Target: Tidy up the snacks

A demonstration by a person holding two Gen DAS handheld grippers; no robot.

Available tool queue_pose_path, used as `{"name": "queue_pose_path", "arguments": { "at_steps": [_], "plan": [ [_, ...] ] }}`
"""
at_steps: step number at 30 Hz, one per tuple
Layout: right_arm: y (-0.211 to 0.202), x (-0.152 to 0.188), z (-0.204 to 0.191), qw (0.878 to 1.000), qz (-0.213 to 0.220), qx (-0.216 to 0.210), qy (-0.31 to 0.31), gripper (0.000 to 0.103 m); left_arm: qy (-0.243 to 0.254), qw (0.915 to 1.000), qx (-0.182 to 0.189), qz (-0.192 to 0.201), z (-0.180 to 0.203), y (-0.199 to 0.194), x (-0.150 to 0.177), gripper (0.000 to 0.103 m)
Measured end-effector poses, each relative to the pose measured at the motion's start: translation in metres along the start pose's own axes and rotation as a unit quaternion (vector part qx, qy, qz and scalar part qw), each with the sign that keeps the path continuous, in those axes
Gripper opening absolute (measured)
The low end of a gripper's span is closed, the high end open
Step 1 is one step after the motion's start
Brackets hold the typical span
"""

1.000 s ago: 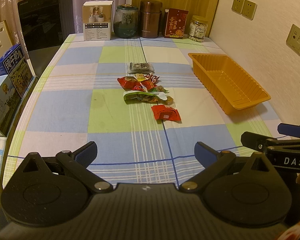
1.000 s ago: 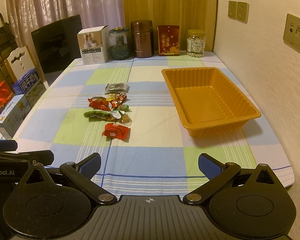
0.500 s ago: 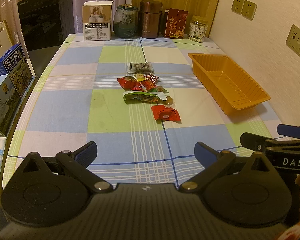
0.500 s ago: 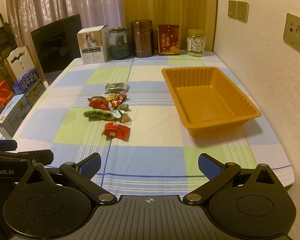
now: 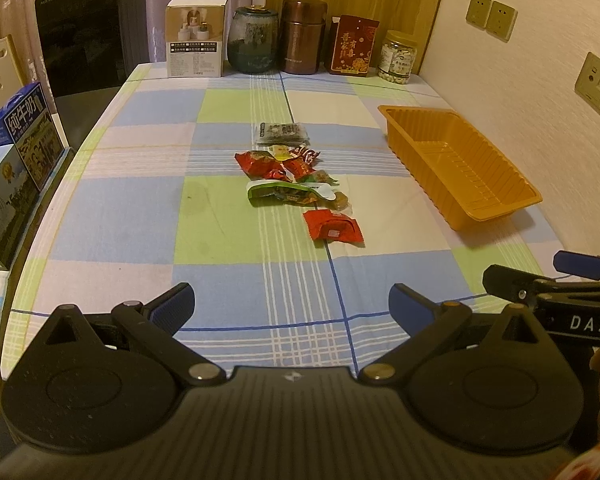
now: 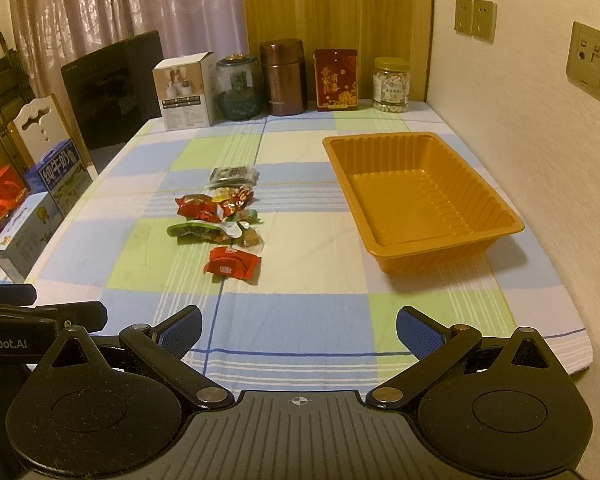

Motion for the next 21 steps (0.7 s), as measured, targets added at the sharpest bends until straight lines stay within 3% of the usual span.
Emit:
{"name": "queue_pose_path", "arguments": {
  "at_steps": [15,19,21],
  "plan": [
    [0.055,-0.02,-0.031,0.998,0.007,-0.039,-0.055,0.102,0.01,0.9997,0.005,-0.022,-0.06,0.051,-0.03,0.102],
    [0.082,-0.026,-0.046,0.994,0.0,-0.061,-0.093,0.09,0.031,0.9988,0.012,-0.036,-0.074,0.07,-0.039,0.102],
    [0.096,-0.028,-0.054,0.99,-0.002,-0.071,-0.12,0.089,0.046,0.9976,0.022,-0.046,-0.079,0.082,-0.043,0.102]
  ]
}}
Point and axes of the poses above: each gripper's, at about its wrist camera, not at the fingertips, and y roughly the way its jaws point, z to its right, x to its underside, the point moved 9 cm from there along y, roughly the way its jaws point, and after that the axes turned 13 degrees about x, right-handed, at the moved point
